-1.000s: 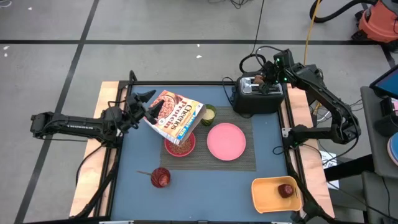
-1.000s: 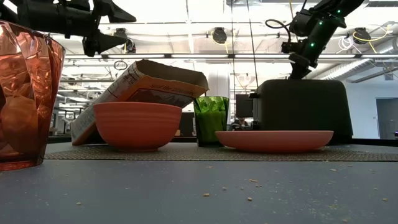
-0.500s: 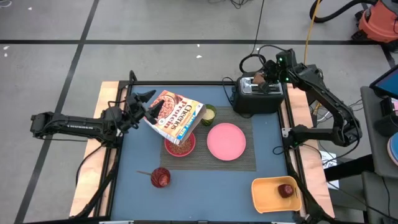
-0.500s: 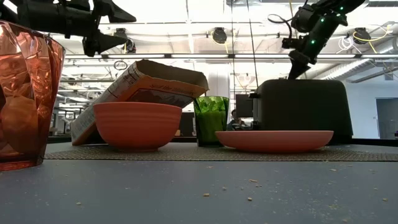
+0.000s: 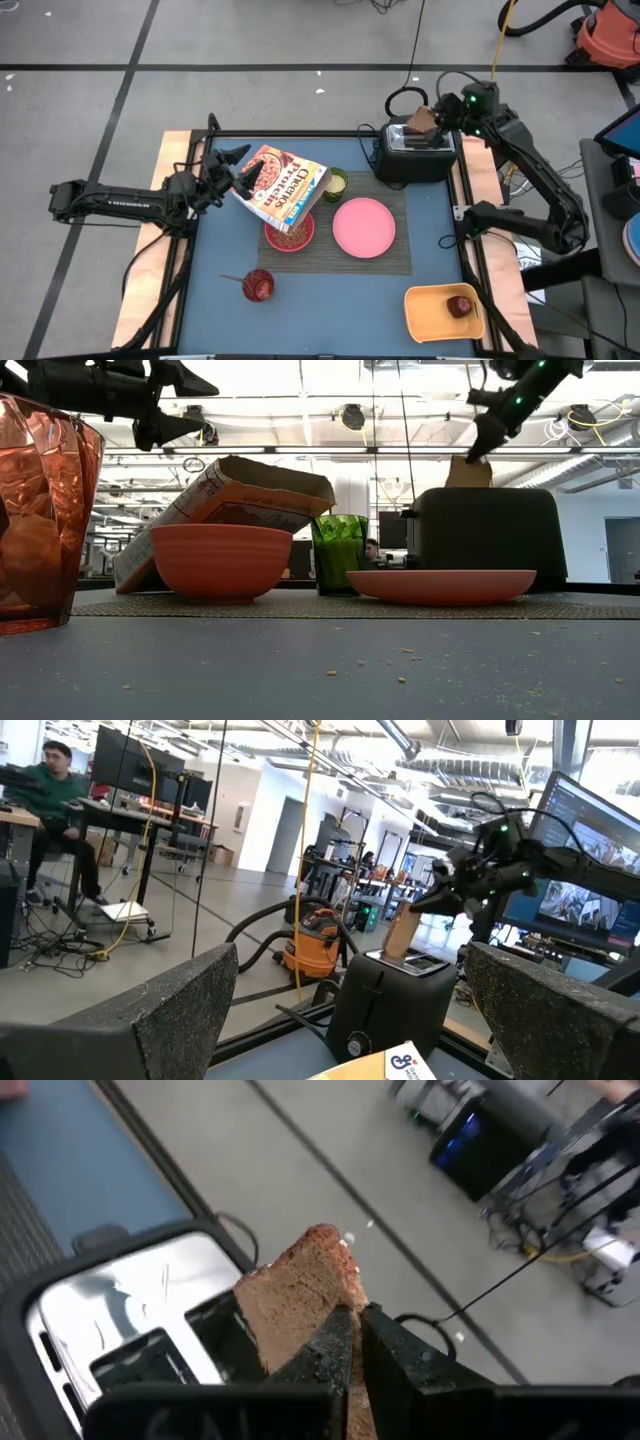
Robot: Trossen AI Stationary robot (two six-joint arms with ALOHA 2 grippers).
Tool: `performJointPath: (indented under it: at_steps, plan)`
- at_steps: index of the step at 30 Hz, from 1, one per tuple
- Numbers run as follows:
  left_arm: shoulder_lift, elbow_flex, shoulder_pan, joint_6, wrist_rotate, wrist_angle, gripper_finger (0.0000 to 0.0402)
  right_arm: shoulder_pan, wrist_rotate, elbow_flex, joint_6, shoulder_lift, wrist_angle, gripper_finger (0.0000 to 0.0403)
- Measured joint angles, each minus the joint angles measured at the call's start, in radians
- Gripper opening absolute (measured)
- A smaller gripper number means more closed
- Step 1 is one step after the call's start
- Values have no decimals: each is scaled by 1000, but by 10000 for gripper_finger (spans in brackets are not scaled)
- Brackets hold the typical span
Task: Arrange a breakfast setting
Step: Put the toasted bread from the toaster onto the pink plate
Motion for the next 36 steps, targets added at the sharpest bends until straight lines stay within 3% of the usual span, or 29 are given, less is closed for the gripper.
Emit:
performJointPath:
  at_steps: [10, 16, 27, 31, 36]
  plan:
    - [0, 0, 0, 0, 0, 0, 395, 1, -36, 0, 27, -121, 11, 12]
    - [0, 0, 0, 0, 0, 0, 395, 2, -267, 0, 141, -171, 30, 12]
    - [0, 0, 0, 0, 0, 0, 395, 6, -798, 0, 441, -195, 40, 12]
    - [0, 0, 0, 0, 0, 0, 395, 51, -866, -29, 526, -201, 43, 12]
    - [0, 0, 0, 0, 0, 0, 395, 145, -866, -119, 620, -213, 70, 12]
